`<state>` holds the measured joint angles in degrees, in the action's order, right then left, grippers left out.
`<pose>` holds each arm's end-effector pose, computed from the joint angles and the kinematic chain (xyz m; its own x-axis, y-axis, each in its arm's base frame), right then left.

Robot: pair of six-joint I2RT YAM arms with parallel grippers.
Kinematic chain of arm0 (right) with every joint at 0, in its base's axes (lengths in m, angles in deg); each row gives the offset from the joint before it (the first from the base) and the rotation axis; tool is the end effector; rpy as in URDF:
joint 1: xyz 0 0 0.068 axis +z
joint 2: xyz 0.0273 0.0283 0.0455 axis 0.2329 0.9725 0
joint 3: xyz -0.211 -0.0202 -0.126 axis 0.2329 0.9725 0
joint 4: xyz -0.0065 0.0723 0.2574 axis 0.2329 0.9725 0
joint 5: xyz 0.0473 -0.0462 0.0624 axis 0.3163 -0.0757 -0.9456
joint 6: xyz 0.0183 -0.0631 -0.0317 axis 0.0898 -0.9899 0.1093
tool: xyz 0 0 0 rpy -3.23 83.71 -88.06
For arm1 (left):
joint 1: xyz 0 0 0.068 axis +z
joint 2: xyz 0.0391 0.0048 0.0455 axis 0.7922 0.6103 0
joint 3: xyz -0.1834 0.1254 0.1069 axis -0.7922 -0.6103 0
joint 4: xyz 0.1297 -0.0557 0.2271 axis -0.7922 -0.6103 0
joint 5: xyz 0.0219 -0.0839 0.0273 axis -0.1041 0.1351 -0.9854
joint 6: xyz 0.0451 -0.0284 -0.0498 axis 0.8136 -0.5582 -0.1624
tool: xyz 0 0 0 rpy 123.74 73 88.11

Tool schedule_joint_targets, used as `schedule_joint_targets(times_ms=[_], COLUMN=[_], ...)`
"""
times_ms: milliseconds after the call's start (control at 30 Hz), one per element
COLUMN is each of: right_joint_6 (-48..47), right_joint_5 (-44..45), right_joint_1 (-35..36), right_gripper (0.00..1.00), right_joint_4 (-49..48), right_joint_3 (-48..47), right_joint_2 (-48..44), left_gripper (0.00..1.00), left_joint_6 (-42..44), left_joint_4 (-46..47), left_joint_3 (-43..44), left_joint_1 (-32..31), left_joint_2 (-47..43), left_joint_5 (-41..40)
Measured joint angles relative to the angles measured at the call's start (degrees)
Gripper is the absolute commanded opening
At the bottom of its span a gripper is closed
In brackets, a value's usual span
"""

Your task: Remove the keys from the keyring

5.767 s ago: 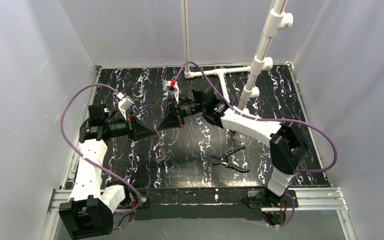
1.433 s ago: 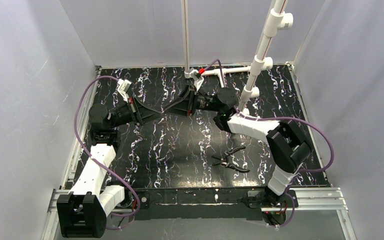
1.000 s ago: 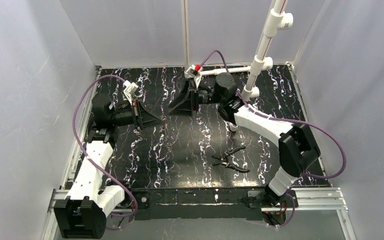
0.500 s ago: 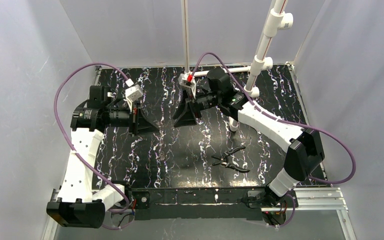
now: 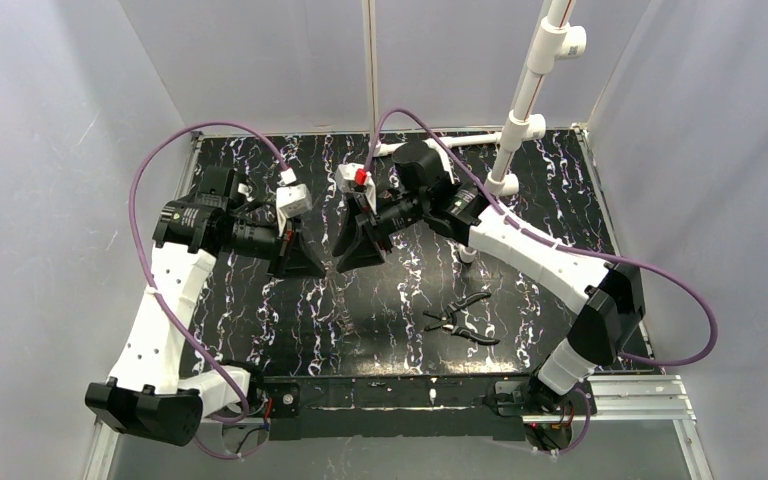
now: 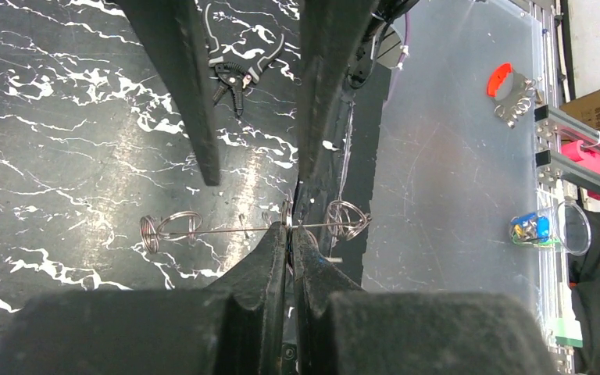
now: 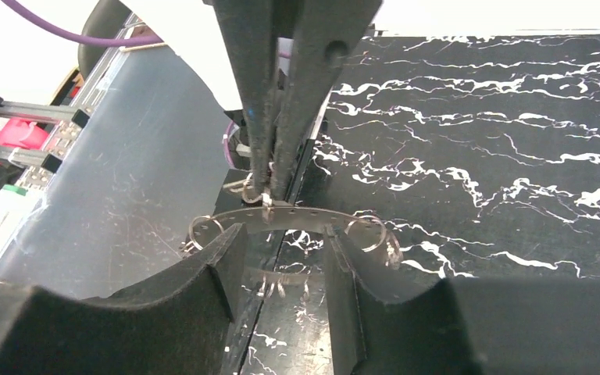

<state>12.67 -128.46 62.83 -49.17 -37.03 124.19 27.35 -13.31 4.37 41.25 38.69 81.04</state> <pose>0.2114 0.3253 0.3515 -0.1205 -0.2198 -0.9681 -0.9401 -0.2881 0.1824 0.1919 -0.0930 0.3618 -0.2978 0.3438 -0.8906 0.9525 0.1697 -0.2530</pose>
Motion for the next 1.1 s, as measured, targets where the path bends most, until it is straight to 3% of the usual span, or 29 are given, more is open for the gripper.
schedule_joint_targets(times_ms=[400, 567, 633, 700, 733, 800, 933, 1100], right_joint_6=[-2.2, -2.8, -3.4, -3.7, -3.8, -4.0, -2.0, 0.2], right_joint_5=[1.5, 2.4, 2.5, 3.3, 3.6, 4.3, 5.0, 5.4], right_joint_1=[1.9, 2.7, 2.8, 2.8, 2.7, 2.5, 0.6, -2.1], right_gripper=[0.43, 0.3, 0.01, 0.01, 0.01, 0.01, 0.01, 0.01], right_joint_4=[3.2, 3.7, 4.2, 4.6, 4.8, 4.8, 3.8, 1.9], right_joint_3=[0.0, 0.0, 0.0, 0.0, 0.0, 0.0, 0.0, 0.0], right_joint_2=[0.5, 1.2, 1.2, 1.3, 1.3, 1.3, 1.3, 1.2], left_gripper=[0.0, 0.0, 0.0, 0.0, 0.06, 0.31, 0.41, 0.46], left_joint_6=[-0.3, -2.7, -3.4, -4.3, -5.1, -6.8, -10.8, -17.4], left_joint_4=[1.0, 3.3, 4.1, 4.3, 4.4, 5.2, 8.3, 14.1], left_joint_3=[0.6, 0.6, 0.6, 0.6, 0.6, 0.6, -0.2, -3.0], left_joint_1=[-2.6, -3.4, -3.7, -4.0, -4.0, -4.0, -2.3, 4.8], left_joint_2=[1.7, 2.2, 2.8, 2.8, 2.9, 3.0, 2.4, 1.4], left_joint_5=[-2.2, -2.6, -3.0, -3.3, -3.5, -4.1, -2.4, 1.7])
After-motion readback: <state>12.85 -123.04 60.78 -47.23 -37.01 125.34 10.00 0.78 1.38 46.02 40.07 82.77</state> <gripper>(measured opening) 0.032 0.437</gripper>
